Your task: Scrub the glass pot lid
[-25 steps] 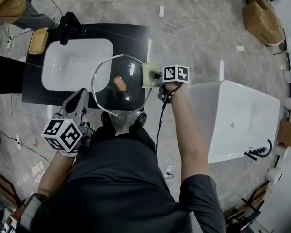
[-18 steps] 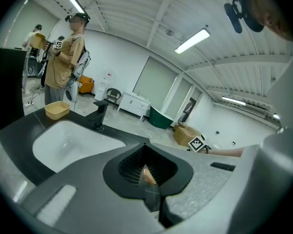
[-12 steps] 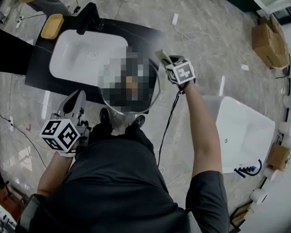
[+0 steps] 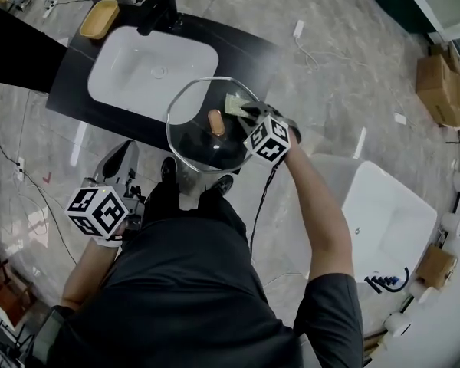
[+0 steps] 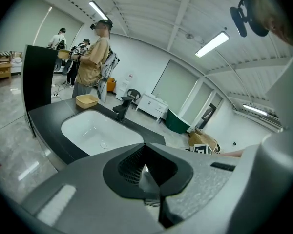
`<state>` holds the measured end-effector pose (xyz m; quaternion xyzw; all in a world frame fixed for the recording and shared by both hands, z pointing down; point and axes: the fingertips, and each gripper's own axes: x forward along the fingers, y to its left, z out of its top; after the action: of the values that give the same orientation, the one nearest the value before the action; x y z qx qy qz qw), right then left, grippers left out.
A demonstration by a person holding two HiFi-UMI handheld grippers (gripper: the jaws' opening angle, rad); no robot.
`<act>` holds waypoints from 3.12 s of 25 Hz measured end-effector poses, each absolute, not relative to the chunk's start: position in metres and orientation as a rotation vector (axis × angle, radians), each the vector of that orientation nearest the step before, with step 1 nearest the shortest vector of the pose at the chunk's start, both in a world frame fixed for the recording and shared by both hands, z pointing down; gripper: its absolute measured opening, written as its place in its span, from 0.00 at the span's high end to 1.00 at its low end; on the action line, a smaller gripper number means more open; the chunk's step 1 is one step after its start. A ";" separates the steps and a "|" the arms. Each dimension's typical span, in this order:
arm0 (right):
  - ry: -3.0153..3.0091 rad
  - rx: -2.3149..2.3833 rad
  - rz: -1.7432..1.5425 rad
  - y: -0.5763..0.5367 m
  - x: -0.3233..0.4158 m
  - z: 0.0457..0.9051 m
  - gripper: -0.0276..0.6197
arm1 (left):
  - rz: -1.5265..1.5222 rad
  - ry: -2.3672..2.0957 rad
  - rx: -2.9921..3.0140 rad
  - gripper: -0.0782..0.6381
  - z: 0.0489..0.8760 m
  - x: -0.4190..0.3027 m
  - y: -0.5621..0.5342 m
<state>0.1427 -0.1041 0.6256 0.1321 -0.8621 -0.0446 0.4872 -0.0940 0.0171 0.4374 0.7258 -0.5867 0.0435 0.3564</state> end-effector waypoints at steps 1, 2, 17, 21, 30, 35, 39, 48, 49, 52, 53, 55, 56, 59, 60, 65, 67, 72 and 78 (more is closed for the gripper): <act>-2.107 0.308 -0.099 -0.093 0.143 0.627 0.86 | 0.120 -1.505 1.885 0.89 0.437 -0.089 0.016; -2.114 0.294 -0.096 -0.082 0.143 0.627 0.86 | 0.127 -1.493 1.898 0.89 0.437 -0.084 0.015; -2.160 0.300 0.018 0.038 0.150 0.633 0.86 | 0.234 -1.217 2.109 0.89 0.430 -0.014 -0.016; -2.192 0.390 0.120 0.059 0.144 0.631 0.86 | 0.253 -1.145 2.143 0.89 0.430 0.002 -0.020; -2.110 1.154 0.880 0.022 0.188 0.583 0.86 | 0.249 -1.057 2.151 0.89 0.433 0.002 -0.027; -1.882 1.375 1.169 0.012 0.212 0.598 0.86 | 0.250 -1.059 2.121 0.89 0.441 -0.027 -0.029; -1.827 1.389 1.201 0.012 0.184 0.611 0.86 | 0.246 -1.074 2.101 0.89 0.448 -0.055 -0.034; -1.815 1.328 1.148 0.029 0.084 0.621 0.86 | 0.228 -1.077 2.090 0.89 0.455 -0.104 -0.042; -1.823 1.327 1.144 0.029 0.076 0.622 0.86 | 0.228 -1.080 2.091 0.89 0.454 -0.109 -0.042; -1.853 1.306 1.143 0.027 0.050 0.628 0.86 | 0.224 -1.103 2.080 0.89 0.455 -0.129 -0.045; -1.861 1.291 1.142 0.026 0.042 0.628 0.86 | 0.220 -1.114 2.073 0.89 0.455 -0.136 -0.046; -1.873 1.261 1.138 0.022 0.027 0.629 0.86 | 0.207 -1.137 2.060 0.89 0.454 -0.149 -0.048; -1.872 1.246 1.137 0.020 0.020 0.628 0.86 | 0.201 -1.147 2.055 0.89 0.454 -0.155 -0.048; -1.867 1.198 1.132 0.015 0.003 0.626 0.86 | 0.175 -1.170 2.037 0.89 0.454 -0.171 -0.050; -1.868 1.183 1.127 0.014 -0.001 0.627 0.86 | 0.165 -1.178 2.029 0.89 0.454 -0.176 -0.051; -1.918 1.078 1.190 0.013 -0.021 0.620 0.86 | 0.105 -1.219 1.978 0.89 0.458 -0.193 -0.046; -1.950 1.034 1.204 0.005 -0.026 0.612 0.86 | 0.069 -1.243 1.945 0.89 0.459 -0.202 -0.044; -2.046 0.888 0.905 -0.074 -0.029 0.576 0.86 | -0.004 -1.347 1.863 0.89 0.458 -0.240 -0.033; -1.913 0.458 0.236 -0.172 -0.045 0.581 0.86 | -0.022 -1.474 1.739 0.89 0.468 -0.275 0.003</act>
<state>-0.0452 -0.1722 0.5809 0.1933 -0.8076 0.0997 0.5481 -0.2752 0.0032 0.4682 0.6930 -0.5875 -0.0090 0.4177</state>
